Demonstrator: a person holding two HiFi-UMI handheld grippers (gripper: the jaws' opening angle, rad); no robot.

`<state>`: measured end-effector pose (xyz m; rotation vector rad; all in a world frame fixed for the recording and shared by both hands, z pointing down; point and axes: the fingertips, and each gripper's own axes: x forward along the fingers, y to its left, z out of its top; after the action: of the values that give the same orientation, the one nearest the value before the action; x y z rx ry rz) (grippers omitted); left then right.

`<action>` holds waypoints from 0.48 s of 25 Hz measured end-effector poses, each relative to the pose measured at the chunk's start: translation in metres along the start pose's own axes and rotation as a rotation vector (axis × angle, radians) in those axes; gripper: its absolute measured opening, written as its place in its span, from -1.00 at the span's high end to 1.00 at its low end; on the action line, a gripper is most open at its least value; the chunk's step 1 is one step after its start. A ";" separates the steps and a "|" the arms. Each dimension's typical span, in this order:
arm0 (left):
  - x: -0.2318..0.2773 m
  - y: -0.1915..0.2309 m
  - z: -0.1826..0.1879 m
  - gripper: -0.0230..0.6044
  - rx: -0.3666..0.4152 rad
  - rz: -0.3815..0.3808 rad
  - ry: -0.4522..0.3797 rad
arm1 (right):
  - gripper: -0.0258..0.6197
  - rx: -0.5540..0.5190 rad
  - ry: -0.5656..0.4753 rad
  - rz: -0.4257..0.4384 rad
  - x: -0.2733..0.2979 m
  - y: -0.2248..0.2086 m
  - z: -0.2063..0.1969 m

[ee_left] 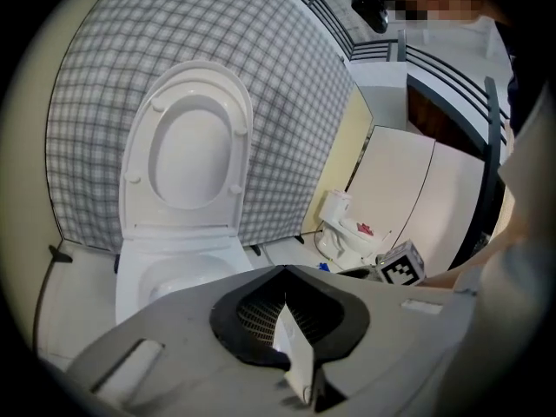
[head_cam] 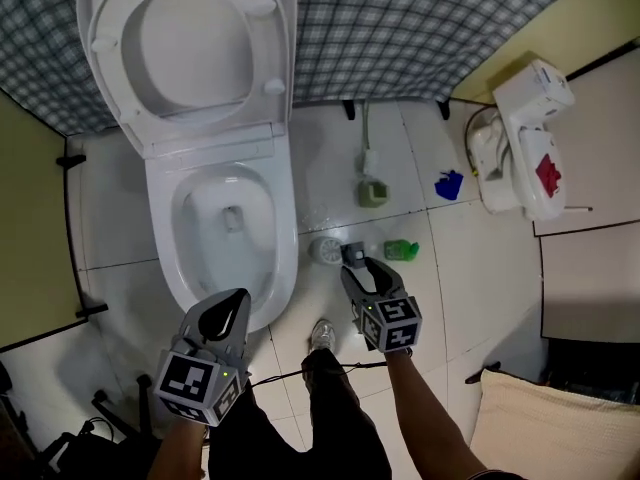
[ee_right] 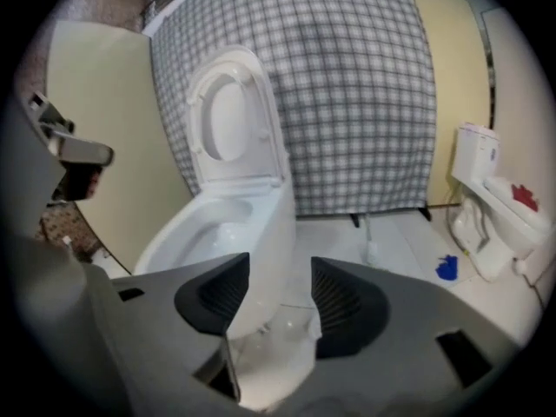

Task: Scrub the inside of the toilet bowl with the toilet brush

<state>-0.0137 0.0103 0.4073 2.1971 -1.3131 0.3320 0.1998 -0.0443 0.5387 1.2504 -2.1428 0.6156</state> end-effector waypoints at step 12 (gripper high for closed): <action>-0.079 -0.016 0.099 0.95 0.069 0.073 -0.096 | 0.73 -0.003 -0.395 0.446 -0.147 0.162 0.217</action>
<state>-0.0451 0.0172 0.2844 2.2508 -1.4561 0.3076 0.0613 -0.0189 0.2645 0.9496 -2.7888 0.5766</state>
